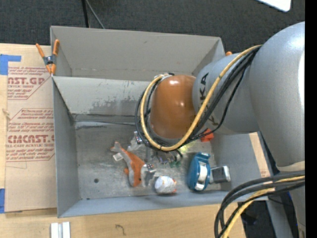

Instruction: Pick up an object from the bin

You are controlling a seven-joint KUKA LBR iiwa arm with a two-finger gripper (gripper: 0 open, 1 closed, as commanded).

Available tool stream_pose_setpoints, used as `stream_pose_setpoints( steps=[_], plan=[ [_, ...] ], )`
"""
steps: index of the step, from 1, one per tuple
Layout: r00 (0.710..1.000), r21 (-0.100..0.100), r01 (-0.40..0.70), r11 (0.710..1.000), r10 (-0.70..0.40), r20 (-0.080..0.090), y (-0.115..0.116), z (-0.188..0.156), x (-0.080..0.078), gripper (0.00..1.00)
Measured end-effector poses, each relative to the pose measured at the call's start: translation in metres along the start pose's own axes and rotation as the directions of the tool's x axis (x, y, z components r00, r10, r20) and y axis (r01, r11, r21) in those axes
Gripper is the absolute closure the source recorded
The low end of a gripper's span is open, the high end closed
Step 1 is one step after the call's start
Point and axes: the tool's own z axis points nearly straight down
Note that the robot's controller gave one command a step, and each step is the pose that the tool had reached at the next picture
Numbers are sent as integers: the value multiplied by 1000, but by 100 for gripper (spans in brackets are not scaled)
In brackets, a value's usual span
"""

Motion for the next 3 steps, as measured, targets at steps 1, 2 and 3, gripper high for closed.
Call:
stream_pose_setpoints(
  steps=[1,2,3],
  plan=[
    [999,1,10,1000,-10,40,8,27,-18,100],
    [999,1,10,1000,-10,40,8,27,-18,100],
    [998,0,56,998,-56,0,27,-171,-28,100]
  ],
)
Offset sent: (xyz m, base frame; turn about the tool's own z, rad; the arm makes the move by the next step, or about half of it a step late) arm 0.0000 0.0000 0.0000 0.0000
